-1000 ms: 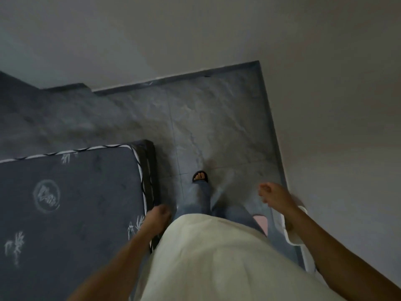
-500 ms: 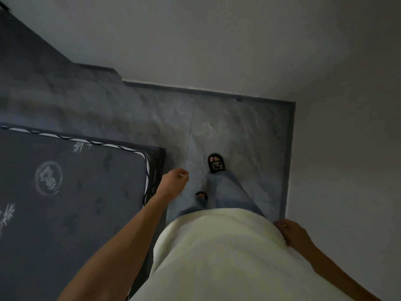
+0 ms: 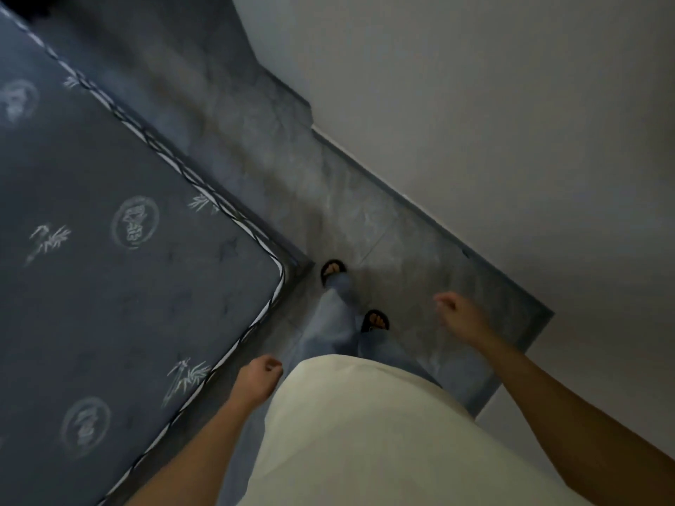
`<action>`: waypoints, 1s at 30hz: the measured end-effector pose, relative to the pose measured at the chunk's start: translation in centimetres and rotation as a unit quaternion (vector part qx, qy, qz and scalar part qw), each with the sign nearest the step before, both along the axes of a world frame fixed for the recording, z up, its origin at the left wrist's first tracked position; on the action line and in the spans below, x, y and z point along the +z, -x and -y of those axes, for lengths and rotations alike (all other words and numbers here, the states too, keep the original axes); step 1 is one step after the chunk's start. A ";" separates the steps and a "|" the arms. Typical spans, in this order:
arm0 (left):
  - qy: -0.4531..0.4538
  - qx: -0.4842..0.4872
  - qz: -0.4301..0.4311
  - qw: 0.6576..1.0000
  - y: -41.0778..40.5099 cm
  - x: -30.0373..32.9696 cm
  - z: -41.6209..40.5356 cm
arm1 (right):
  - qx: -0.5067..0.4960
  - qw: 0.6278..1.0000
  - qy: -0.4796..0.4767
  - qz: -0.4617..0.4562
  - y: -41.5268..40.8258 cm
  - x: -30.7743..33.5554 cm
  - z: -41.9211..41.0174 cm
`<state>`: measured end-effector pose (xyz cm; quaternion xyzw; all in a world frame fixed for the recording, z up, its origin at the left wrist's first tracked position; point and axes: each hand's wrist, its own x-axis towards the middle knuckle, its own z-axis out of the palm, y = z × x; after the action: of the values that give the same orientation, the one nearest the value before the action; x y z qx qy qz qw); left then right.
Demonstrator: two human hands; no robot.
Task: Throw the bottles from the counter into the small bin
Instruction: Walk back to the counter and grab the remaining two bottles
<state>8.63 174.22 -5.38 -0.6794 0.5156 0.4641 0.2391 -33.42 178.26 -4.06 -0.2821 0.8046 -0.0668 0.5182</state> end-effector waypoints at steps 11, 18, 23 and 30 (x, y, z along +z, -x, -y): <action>-0.015 0.160 -0.013 0.987 -0.3 -0.3 11.8 | 0.117 0.993 0.025 -0.014 -2.5 1.8 24.4; 0.069 0.186 -0.070 0.978 3.2 0.8 27.5 | 0.139 0.988 -0.047 -0.046 -0.7 2.3 27.4; 0.106 0.209 -0.096 0.967 5.7 0.9 38.3 | 0.192 0.974 -0.109 -0.057 2.4 1.3 30.8; 0.106 0.245 -0.080 0.960 6.4 1.5 46.2 | 0.232 0.963 -0.127 -0.056 4.5 -0.2 44.3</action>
<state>2.26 128.01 -3.89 -0.7672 0.3970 0.5037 0.0029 -37.95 134.01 -4.22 -0.3965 0.7465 0.1741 0.5051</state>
